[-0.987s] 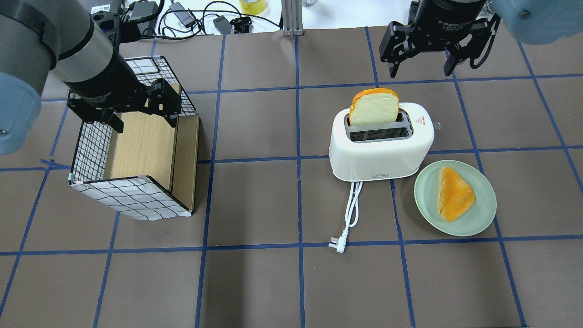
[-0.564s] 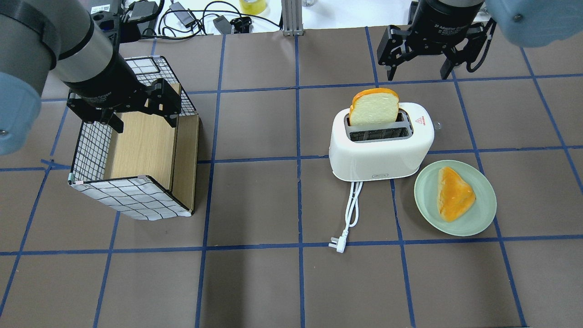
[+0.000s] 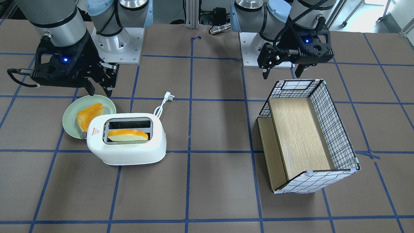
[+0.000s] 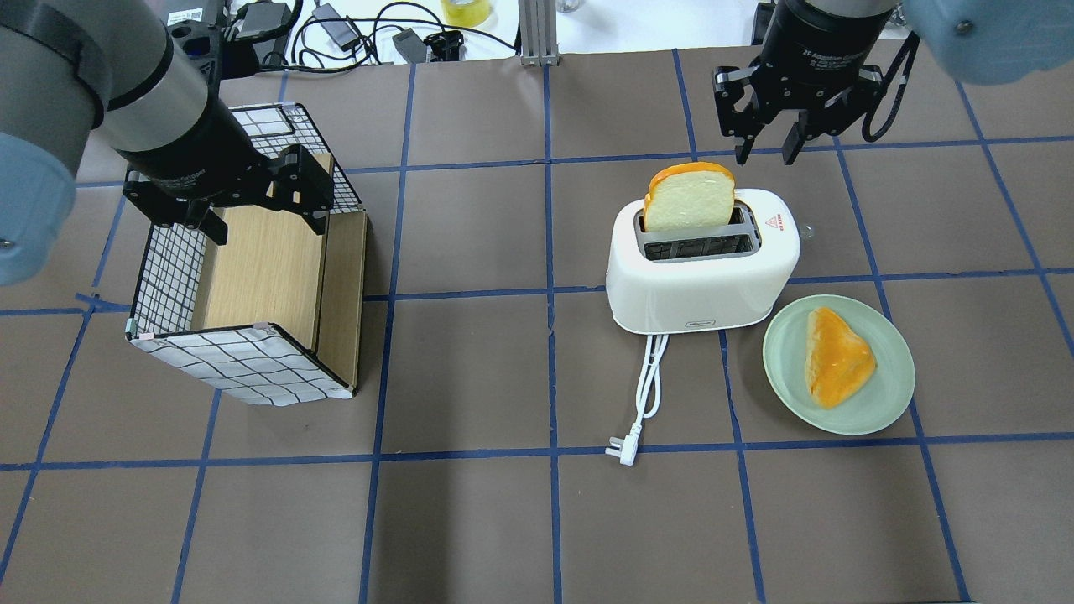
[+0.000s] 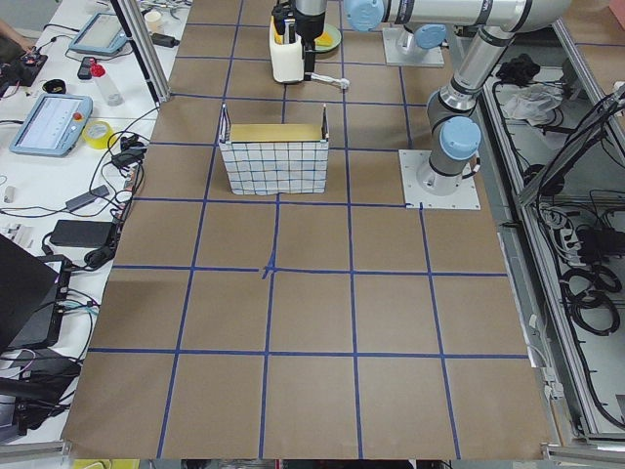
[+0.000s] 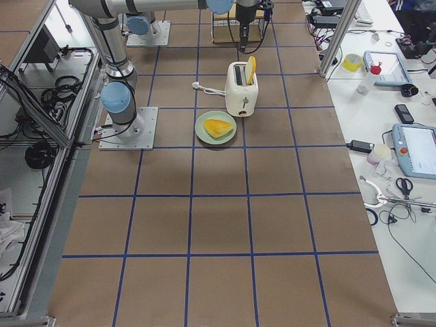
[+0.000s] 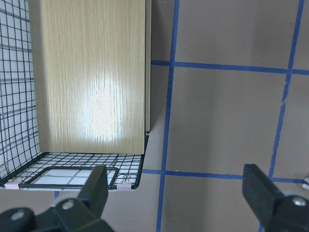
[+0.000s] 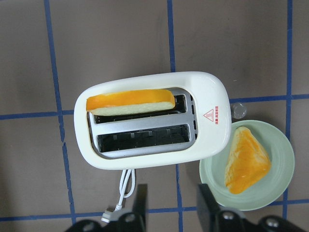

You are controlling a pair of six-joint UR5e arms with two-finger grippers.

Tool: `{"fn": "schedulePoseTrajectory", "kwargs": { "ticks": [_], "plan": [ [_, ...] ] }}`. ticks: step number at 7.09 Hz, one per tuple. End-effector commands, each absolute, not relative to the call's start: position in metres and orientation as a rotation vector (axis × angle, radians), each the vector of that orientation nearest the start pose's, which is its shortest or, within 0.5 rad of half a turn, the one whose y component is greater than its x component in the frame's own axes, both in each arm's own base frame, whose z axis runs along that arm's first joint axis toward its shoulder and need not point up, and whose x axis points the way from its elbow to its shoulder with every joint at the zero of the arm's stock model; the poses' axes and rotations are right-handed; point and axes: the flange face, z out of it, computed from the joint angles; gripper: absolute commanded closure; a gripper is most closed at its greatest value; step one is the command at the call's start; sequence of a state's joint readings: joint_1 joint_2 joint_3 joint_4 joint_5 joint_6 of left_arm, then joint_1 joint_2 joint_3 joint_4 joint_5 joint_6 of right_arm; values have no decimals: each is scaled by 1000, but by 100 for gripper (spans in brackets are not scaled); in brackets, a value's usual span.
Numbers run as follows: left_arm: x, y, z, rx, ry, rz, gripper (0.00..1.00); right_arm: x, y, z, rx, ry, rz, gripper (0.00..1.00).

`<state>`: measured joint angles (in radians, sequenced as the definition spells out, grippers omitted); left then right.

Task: Press toaster with right arm
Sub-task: 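Move the right gripper outward and down beside the toaster's lever side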

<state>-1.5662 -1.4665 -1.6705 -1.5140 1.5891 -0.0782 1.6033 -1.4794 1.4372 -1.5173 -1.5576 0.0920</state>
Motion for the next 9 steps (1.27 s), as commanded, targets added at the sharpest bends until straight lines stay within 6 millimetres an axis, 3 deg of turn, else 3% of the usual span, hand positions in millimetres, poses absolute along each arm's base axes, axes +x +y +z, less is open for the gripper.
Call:
{"fn": "schedulePoseTrajectory", "kwargs": {
  "ticks": [1,4,6,7,9],
  "plan": [
    [-129,-454,494,-130,3121,-97,0,133,-530,496,89,3095,65,100],
    [-129,-454,494,-130,3121,-97,0,14,-543,479,183,3002,110,100],
    [-129,-454,494,-130,3121,-94,0,-39,-542,420,155,2854,105,100],
    [-129,-454,494,-130,3121,-97,0,-55,-540,394,177,2824,89,100],
    [-129,-454,494,-130,3121,-97,0,-50,-534,359,175,2728,58,100]
  ]
}}
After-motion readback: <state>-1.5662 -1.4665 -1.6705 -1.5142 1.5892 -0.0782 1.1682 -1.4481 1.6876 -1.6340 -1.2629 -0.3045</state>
